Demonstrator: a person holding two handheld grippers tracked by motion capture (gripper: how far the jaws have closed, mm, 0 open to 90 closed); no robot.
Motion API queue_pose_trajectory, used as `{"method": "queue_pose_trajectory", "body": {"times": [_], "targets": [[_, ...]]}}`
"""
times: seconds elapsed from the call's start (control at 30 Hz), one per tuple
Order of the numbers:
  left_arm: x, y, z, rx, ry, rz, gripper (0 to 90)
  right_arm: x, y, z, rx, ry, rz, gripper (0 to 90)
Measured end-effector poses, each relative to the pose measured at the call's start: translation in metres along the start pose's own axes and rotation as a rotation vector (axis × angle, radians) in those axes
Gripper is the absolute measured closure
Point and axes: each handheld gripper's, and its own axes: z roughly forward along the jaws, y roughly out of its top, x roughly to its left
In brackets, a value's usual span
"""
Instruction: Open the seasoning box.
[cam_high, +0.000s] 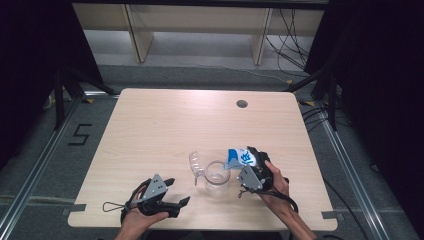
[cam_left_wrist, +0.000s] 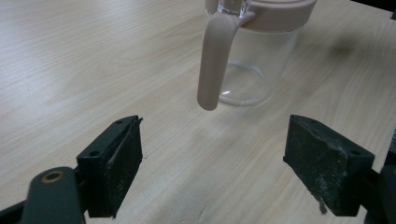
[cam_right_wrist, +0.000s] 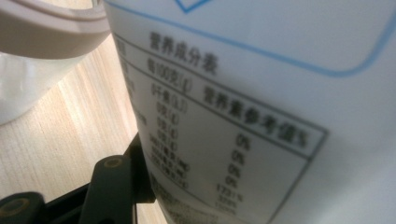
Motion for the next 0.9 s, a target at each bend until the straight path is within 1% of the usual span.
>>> {"method": "queue_pose_trajectory", "body": {"times": [0.13, 0.17, 0.23, 0.27, 0.3, 0.33, 0.37, 0.4, 0.43, 0.57, 0.67, 0.8, 0.83, 0.87, 0.9], "targets": [[0.0003, -0.0002, -0.0001, -0.004, -0.004, -0.001, 18.7, 0.0009, 0.0002, 0.0014, -0.008, -0.009, -0.006, 43.8], [0.0008, -0.0001, 0.0001, -0.006, -0.006, 0.006, 18.6, 0.0011, 0.0003, 0.0015, -0.008, -0.010, -0.006, 44.0], [0.0002, -0.0002, -0.0003, -0.001, -0.001, -0.001, 18.6, 0.0014, 0.0005, 0.0016, -0.009, -0.009, -0.007, 44.2], [0.0002, -0.0002, -0.0003, 0.000, -0.002, 0.001, 18.6, 0.0030, 0.0005, 0.0011, -0.004, -0.009, 0.014, 44.1], [0.0000, -0.0004, -0.0002, -0.003, -0.003, 0.000, 18.7, 0.0019, 0.0014, 0.0007, 0.000, 0.003, 0.003, 44.2], [0.0000, -0.0004, -0.0002, -0.003, -0.003, 0.000, 18.7, 0.0019, 0.0014, 0.0007, 0.000, 0.003, 0.003, 44.2], [0.0003, -0.0003, -0.0005, 0.000, -0.002, 0.004, 18.6, 0.0012, 0.0025, 0.0014, -0.008, -0.004, -0.016, 44.3], [0.0008, -0.0003, -0.0004, 0.000, -0.005, 0.008, 18.6, 0.0027, 0.0026, 0.0017, -0.009, -0.011, 0.004, 44.4], [0.0008, -0.0006, -0.0006, 0.006, -0.001, 0.004, 18.6, 0.0028, 0.0030, 0.0020, -0.009, -0.012, 0.000, 44.4], [0.0004, -0.0006, -0.0006, 0.002, -0.003, 0.001, 18.6, 0.0043, 0.0045, 0.0021, -0.001, -0.007, -0.010, 44.4], [0.0008, -0.0005, -0.0015, 0.003, -0.002, 0.003, 18.7, 0.0062, 0.0049, 0.0024, -0.005, -0.023, -0.021, 44.4], [0.0007, -0.0005, -0.0012, 0.003, -0.003, 0.005, 18.6, 0.0053, 0.0053, 0.0014, 0.000, -0.022, -0.028, 44.4], [0.0010, -0.0003, -0.0009, 0.005, -0.006, 0.012, 18.6, 0.0048, 0.0051, 0.0013, 0.000, -0.024, -0.029, 44.4], [0.0005, -0.0005, -0.0008, 0.004, -0.004, 0.005, 18.6, 0.0045, 0.0049, 0.0011, 0.000, -0.026, -0.033, 44.4], [0.0008, -0.0004, -0.0006, 0.004, -0.006, 0.007, 18.6, 0.0043, 0.0047, 0.0007, 0.003, -0.025, -0.034, 44.4]]}}
